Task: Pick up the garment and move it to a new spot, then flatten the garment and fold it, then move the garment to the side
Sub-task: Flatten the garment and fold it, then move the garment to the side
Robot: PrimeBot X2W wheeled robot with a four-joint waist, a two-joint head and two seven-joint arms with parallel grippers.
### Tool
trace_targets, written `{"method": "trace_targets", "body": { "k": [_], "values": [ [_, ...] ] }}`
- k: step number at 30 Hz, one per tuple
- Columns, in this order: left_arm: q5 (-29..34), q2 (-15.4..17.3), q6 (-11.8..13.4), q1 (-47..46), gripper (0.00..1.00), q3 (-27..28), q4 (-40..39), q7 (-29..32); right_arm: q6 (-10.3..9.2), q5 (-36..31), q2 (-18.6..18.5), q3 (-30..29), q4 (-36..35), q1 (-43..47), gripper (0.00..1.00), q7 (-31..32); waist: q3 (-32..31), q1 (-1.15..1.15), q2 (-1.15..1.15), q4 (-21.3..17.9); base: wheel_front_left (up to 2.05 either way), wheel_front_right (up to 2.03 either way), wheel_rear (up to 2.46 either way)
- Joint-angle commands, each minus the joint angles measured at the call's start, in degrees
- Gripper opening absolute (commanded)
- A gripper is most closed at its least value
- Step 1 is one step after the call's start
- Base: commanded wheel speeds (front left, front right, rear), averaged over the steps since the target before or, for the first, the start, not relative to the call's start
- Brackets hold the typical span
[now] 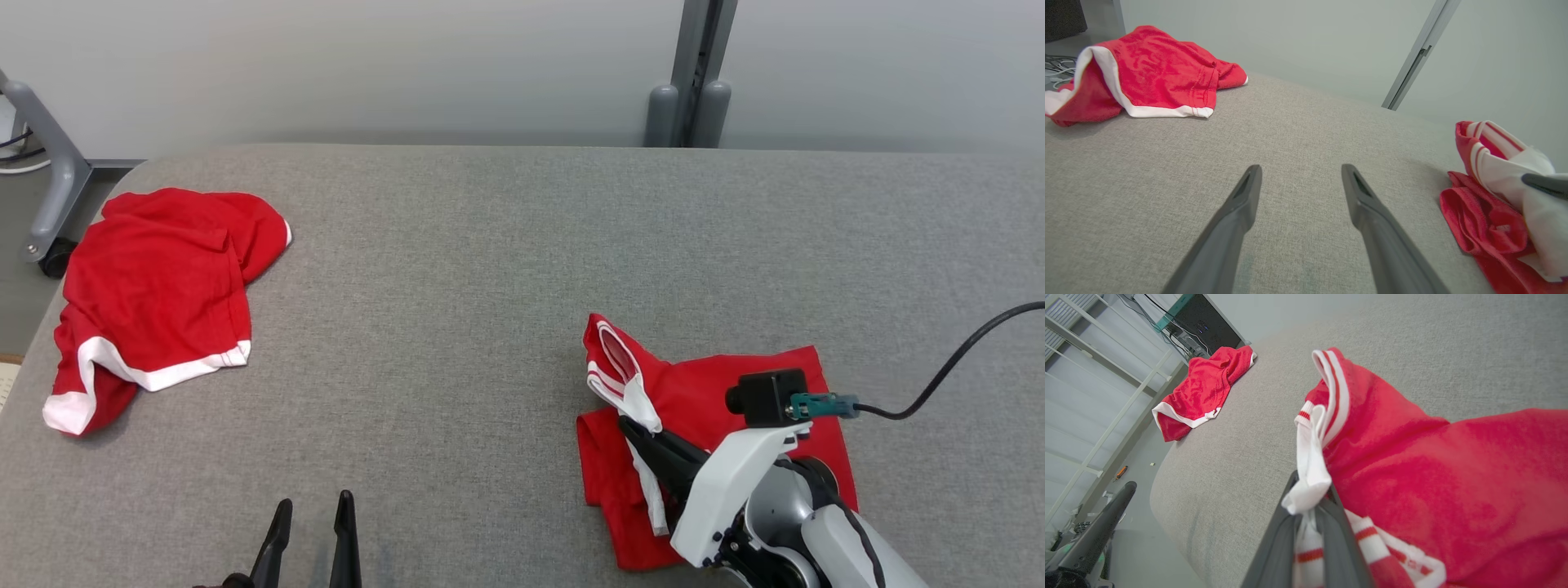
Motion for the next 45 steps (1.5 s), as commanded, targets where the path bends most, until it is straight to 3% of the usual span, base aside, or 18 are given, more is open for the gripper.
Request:
{"method": "trace_targets", "body": {
  "k": [1,7,8,9,10,11,15,18,25,33,44,45],
  "values": [
    [-0.2,0.2,0.0,0.3,1.0,0.1,0.1,-0.1,0.05,-0.7,0.1,0.2,1.1,-0.7,0.0,-0.8,0.0,0.0,0.0,0.4,0.0,0.0,0.0],
    [-0.7,0.2,0.5,0.7,1.0,0.8,0.1,-0.1,0.05,-1.8,0.8,1.9,4.1,-1.2,0.0,-2.1,-0.3,0.0,0.0,0.3,0.0,0.0,0.0],
    [-0.8,0.2,0.5,0.9,1.0,1.0,0.1,-0.1,0.04,-1.9,0.7,2.3,4.1,-0.9,0.12,-2.3,-0.4,0.0,0.0,0.1,0.0,0.0,0.0],
    [-0.9,0.2,0.4,1.0,1.0,1.3,0.2,-0.1,0.05,-2.4,0.6,2.5,3.8,-0.7,0.42,-2.9,-0.5,0.0,0.0,-0.2,0.0,0.0,0.0],
    [-0.9,0.2,0.4,1.0,1.0,1.3,0.2,-0.1,0.05,-2.4,0.6,2.5,3.8,-0.7,0.42,-2.9,-0.5,0.0,0.0,-0.2,0.0,0.0,0.0],
    [-1.0,0.2,0.4,1.1,1.0,1.5,0.4,-0.1,0.04,-3.0,0.4,2.6,3.5,-0.5,1.0,-3.6,-0.7,0.0,0.0,-0.4,0.0,0.0,0.0],
    [-1.1,0.2,0.4,1.9,1.0,2.0,0.6,-0.1,0.05,-2.9,-0.4,2.0,-0.6,2.4,1.0,-6.7,-2.5,0.0,0.0,-1.1,0.0,0.0,0.0],
    [-1.5,0.2,0.7,3.1,1.0,3.2,0.1,-0.1,0.04,-2.6,-3.2,-0.1,-6.9,6.6,1.0,-8.1,-4.0,0.0,0.0,-1.8,0.0,0.0,0.0],
    [-2.2,0.2,0.5,5.1,1.0,4.2,-0.3,-0.1,0.04,-10.5,-9.7,-12.3,-15.7,17.2,1.0,-13.5,-5.9,0.0,0.0,-3.7,0.0,0.0,0.0],
    [-2.0,0.2,0.2,3.8,1.0,3.8,-1.3,-0.1,0.04,-20.6,-10.5,-16.8,-10.1,22.8,1.0,-24.5,-6.2,0.0,0.0,-4.0,0.0,0.0,0.0],
    [-0.8,0.2,0.5,4.1,1.0,4.7,-2.7,-0.1,0.04,-22.5,-7.6,-16.5,-3.5,20.1,1.0,-30.2,-7.4,0.0,0.0,-2.6,0.0,0.0,0.0],
    [-0.8,0.2,0.5,4.2,1.0,4.8,-2.8,-0.1,0.04,-22.6,-7.6,-16.6,-3.2,19.9,0.92,-30.5,-7.5,0.0,0.0,-2.5,0.0,0.0,0.0]
  ]
}}
